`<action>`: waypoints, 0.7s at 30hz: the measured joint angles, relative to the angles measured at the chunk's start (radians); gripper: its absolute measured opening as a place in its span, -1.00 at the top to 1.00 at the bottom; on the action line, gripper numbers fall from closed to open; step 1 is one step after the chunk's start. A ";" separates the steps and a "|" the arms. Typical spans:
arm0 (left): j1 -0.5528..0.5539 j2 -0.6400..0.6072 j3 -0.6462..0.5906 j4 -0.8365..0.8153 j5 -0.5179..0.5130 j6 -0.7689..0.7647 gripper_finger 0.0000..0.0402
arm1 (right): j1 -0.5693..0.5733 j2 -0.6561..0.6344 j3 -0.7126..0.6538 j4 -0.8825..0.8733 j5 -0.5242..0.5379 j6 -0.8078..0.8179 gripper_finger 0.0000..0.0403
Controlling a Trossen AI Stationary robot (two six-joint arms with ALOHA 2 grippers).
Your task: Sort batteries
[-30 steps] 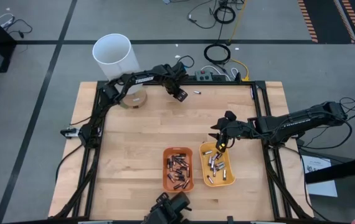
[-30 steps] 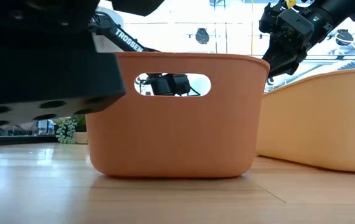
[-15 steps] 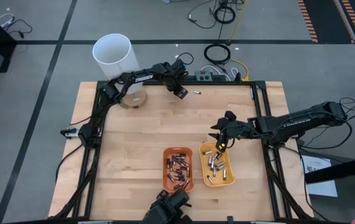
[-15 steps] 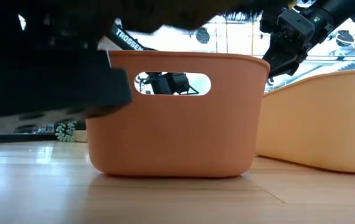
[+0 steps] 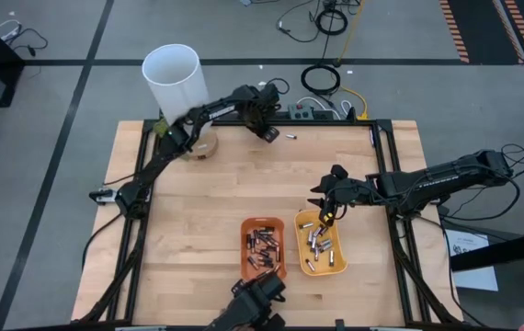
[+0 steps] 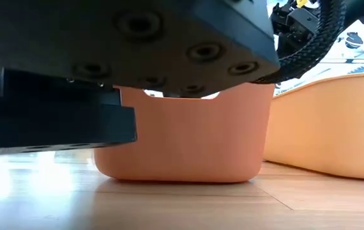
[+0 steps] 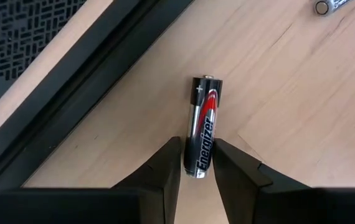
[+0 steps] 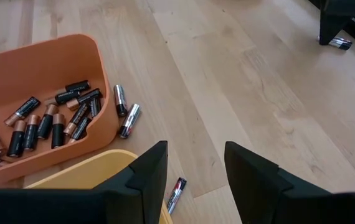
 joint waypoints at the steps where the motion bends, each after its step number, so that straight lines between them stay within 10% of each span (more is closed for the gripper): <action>1: -0.002 0.000 0.000 0.000 -0.010 0.000 0.48 | 0.000 0.000 0.000 0.000 0.000 0.000 0.25; 21: -0.036 0.002 -0.002 -0.041 -0.040 0.073 0.77 | 0.000 0.000 0.000 0.000 -0.001 0.000 0.25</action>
